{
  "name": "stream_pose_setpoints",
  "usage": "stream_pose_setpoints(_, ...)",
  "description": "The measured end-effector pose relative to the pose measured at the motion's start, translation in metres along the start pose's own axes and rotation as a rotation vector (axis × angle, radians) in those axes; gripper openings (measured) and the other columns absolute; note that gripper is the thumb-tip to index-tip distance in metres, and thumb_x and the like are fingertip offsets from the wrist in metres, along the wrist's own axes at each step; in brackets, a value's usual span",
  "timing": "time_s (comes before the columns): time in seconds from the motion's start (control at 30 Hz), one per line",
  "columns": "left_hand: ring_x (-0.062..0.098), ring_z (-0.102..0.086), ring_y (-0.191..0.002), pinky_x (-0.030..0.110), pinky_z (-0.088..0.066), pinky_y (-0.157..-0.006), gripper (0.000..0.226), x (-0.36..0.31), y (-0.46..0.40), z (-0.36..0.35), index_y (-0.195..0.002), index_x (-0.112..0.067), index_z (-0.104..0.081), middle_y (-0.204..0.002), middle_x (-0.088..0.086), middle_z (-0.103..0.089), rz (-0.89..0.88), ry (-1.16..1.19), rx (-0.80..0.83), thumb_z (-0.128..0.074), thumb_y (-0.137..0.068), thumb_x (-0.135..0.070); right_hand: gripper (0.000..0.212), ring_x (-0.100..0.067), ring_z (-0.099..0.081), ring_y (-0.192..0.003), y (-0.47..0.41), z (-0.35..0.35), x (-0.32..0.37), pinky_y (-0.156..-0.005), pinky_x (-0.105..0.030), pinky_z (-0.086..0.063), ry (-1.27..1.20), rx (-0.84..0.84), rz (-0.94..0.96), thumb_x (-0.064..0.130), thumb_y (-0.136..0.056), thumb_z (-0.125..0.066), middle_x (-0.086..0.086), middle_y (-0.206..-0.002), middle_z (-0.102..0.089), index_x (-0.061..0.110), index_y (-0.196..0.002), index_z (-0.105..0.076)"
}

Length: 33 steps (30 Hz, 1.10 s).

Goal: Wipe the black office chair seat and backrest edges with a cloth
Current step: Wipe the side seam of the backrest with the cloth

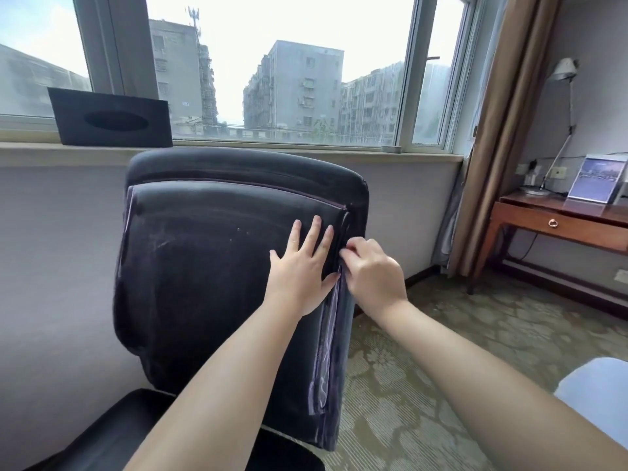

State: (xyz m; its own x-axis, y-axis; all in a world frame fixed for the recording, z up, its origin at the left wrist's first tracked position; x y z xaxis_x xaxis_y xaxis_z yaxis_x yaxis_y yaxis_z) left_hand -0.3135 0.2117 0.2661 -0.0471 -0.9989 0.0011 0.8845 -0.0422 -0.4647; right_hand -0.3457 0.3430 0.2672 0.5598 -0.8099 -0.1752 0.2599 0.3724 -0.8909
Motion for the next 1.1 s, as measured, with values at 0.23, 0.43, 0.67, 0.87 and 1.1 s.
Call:
stream_pose_setpoints(0.23,0.024,0.016,-0.146,0.061,-0.027,-0.108,0.075,0.000,-0.001,0.000,-0.152,-0.028,0.007,-0.159,-0.007,0.018,0.005,0.033,0.007,-0.035,-0.096,-0.054,0.027,-0.023,-0.059,-0.057,-0.034,0.022,-0.006,-0.038,-0.024,-0.043,-0.031,-0.148,-0.078,0.007,-0.064,-0.080,-0.002,-0.067,-0.062,0.009,-0.084,-0.062)
stream_pose_setpoints(0.43,0.024,0.016,-0.146,0.060,-0.028,-0.108,0.075,0.002,-0.002,-0.001,-0.152,-0.027,0.006,-0.159,-0.007,0.018,-0.012,0.022,-0.002,-0.036,-0.096,-0.054,0.034,-0.022,-0.053,-0.048,-0.018,0.013,0.002,-0.036,-0.020,-0.040,-0.072,-0.204,-0.202,0.003,-0.058,-0.085,-0.003,-0.059,-0.054,0.006,-0.077,-0.057)
stream_pose_setpoints(0.67,0.025,0.015,-0.146,0.059,-0.030,-0.108,0.075,0.004,-0.001,-0.002,-0.152,-0.027,0.008,-0.159,-0.005,0.018,-0.035,-0.006,-0.003,-0.033,-0.096,-0.057,0.029,-0.025,-0.051,-0.045,-0.042,0.030,-0.018,-0.039,-0.021,-0.036,0.036,-0.227,-0.165,0.013,-0.064,-0.085,-0.006,-0.058,-0.055,0.006,-0.075,-0.059)
stream_pose_setpoints(0.87,0.025,0.015,-0.146,0.060,-0.030,-0.107,0.074,0.003,0.002,-0.002,-0.152,-0.027,0.006,-0.159,-0.005,0.018,-0.036,-0.006,0.001,-0.033,-0.096,-0.057,0.028,-0.025,-0.053,-0.048,-0.045,0.025,-0.005,-0.039,-0.025,-0.043,-0.046,-0.189,-0.101,0.006,-0.062,-0.082,-0.005,-0.060,-0.055,0.006,-0.078,-0.060)
stream_pose_setpoints(1.1,0.022,0.016,-0.146,0.057,-0.030,-0.109,0.077,0.007,0.008,-0.002,-0.152,-0.030,0.005,-0.159,-0.008,0.018,-0.052,0.003,0.034,-0.036,-0.094,-0.060,0.021,-0.021,-0.053,-0.050,0.001,0.016,0.014,-0.040,-0.024,-0.043,-0.153,-0.117,-0.133,0.006,-0.068,-0.080,-0.001,-0.068,-0.059,0.012,-0.084,-0.068)
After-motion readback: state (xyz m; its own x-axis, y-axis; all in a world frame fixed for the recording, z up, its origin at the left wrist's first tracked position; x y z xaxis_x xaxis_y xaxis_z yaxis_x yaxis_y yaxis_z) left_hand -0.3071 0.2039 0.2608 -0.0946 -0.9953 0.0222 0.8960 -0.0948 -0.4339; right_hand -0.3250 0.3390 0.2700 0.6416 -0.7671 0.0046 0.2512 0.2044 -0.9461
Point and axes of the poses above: each hand's wrist, its own y-axis away from the middle knuckle, its own z-axis out of the back of the hand, x = y × z, the point moved 3 cm from there along -y, towards the middle knuckle
